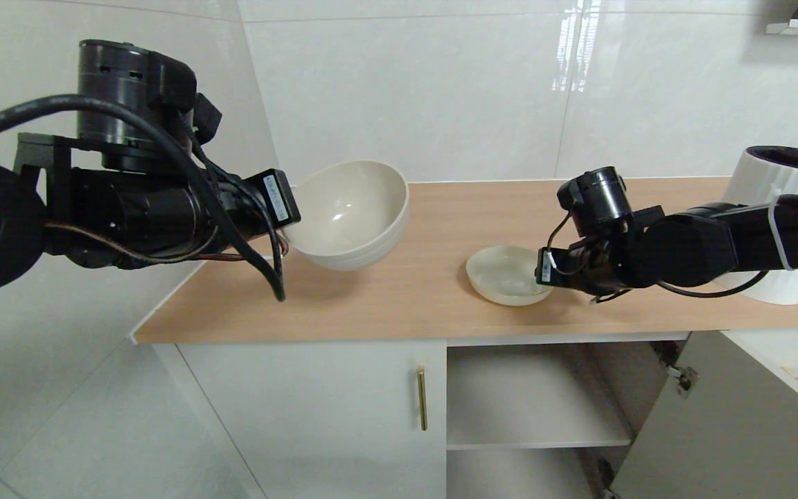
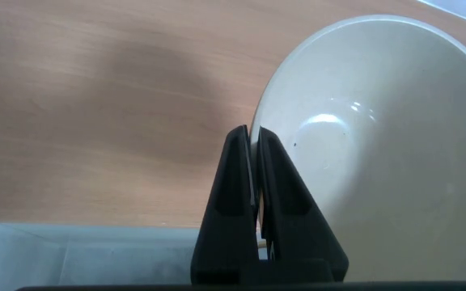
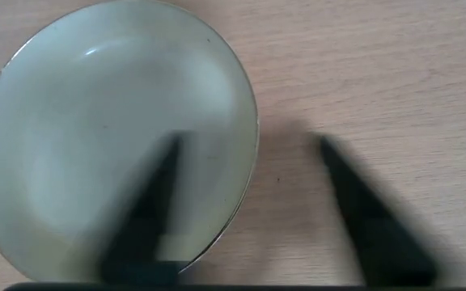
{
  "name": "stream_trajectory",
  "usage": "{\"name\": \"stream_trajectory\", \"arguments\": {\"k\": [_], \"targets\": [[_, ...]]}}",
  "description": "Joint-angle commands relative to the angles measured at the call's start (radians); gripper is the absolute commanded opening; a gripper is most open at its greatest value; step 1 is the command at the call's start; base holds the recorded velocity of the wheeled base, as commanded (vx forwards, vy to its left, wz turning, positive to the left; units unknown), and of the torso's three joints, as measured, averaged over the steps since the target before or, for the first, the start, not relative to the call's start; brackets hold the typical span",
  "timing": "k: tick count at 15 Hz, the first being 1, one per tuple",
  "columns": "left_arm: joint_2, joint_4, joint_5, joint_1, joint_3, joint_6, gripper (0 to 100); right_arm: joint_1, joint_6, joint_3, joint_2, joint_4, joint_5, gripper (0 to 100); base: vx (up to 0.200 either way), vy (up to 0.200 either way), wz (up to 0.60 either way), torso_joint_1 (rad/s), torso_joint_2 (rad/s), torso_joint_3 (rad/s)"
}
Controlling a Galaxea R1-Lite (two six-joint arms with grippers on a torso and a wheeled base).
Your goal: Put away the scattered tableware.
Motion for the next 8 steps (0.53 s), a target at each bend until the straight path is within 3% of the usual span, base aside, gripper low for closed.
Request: {"name": "stream_trajectory", "arguments": {"k": [1, 6, 8], "targets": [[0.001, 0.0, 0.0, 0.0, 0.0, -0.001, 0, 0.0, -0.001, 0.0, 0.002, 0.001, 0.001, 0, 0.0, 0.0, 0.0, 0.0, 0.0, 0.0], [-0.016, -0.003, -0.001, 0.0, 0.005, -0.007, 0, -0.01, 0.004, 0.013, -0.098, 0.025, 0.011, 0, 0.0, 0.0, 0.0, 0.0, 0.0, 0.0], [-0.017, -0.006, 0.0, 0.0, 0.051, -0.002, 0, -0.01, 0.004, 0.043, -0.202, 0.091, 0.04, 0, 0.0, 0.0, 0.0, 0.0, 0.0, 0.0]]}}
